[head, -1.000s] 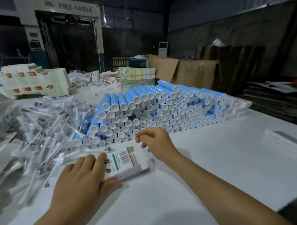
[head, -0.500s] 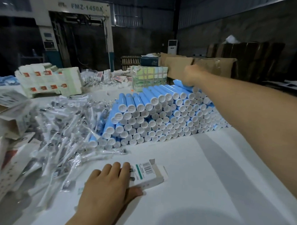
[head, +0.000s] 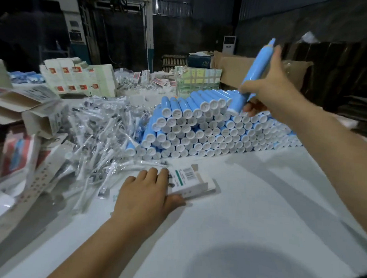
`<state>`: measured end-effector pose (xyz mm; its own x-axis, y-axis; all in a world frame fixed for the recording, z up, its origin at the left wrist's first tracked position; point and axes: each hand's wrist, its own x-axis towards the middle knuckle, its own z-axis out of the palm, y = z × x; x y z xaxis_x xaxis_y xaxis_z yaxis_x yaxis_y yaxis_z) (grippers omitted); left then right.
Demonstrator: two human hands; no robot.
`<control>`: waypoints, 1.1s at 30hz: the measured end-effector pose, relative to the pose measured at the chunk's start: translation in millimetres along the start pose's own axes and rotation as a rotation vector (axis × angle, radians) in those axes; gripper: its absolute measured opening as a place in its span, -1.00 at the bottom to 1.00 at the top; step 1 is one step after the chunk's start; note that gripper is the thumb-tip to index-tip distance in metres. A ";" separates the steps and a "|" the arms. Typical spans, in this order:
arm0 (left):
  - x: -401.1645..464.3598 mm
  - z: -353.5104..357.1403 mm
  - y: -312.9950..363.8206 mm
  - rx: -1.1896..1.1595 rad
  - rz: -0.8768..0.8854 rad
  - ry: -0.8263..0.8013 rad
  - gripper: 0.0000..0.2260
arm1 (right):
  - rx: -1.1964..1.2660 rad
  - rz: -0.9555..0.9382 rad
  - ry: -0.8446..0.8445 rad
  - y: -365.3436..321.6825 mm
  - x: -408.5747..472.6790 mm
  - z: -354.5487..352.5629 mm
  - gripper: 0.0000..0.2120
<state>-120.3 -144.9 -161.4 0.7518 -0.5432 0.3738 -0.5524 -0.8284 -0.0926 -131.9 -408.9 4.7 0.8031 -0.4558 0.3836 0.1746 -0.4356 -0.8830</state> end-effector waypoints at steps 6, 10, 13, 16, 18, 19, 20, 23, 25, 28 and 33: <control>-2.3 -0.3 -0.9 -0.001 -0.012 0.022 -0.23 | 0.349 0.186 0.026 74.9 -97.6 42.8 0.02; -5.4 -3.9 -2.3 0.001 -0.025 0.004 -0.19 | 0.475 0.183 0.119 92.4 -115.6 68.7 -0.02; -5.9 -4.1 -1.5 0.013 -0.035 -0.009 -0.19 | 0.508 0.139 0.099 96.0 -125.9 80.9 -0.05; -6.7 -2.5 -1.2 0.048 -0.024 -0.032 -0.23 | 0.562 0.158 0.130 99.0 -130.2 82.3 -0.35; -7.6 -2.7 -2.5 0.063 -0.022 -0.033 -0.24 | 0.584 0.218 0.244 101.5 -125.6 76.6 -0.66; -7.7 -3.3 -2.8 0.059 -0.024 -0.028 -0.24 | 0.603 0.261 0.303 103.1 -122.3 73.4 -0.78; -7.4 -4.0 -2.8 0.049 -0.029 -0.024 -0.25 | 0.625 0.309 0.349 105.1 -119.9 70.8 -0.86; -5.4 -5.3 0.1 0.024 -0.023 -0.032 -0.26 | 0.624 0.423 0.344 109.7 -121.2 70.8 -0.85; -5.0 -5.2 2.9 0.009 -0.009 -0.038 -0.28 | 0.542 0.421 0.252 111.1 -124.7 75.6 -0.83; -4.3 -4.8 2.9 -0.011 -0.017 -0.030 -0.29 | 0.180 0.210 0.179 109.2 -131.2 82.0 -0.73; -7.4 -6.6 -1.0 -0.012 -0.009 -0.033 -0.26 | -0.372 -0.358 0.087 106.6 -144.5 84.2 -0.62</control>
<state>-127.7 -139.2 -158.0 0.7685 -0.5399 0.3435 -0.5496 -0.8318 -0.0778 -181.4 -324.1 -167.7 0.6770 -0.2837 0.6792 0.2027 -0.8152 -0.5425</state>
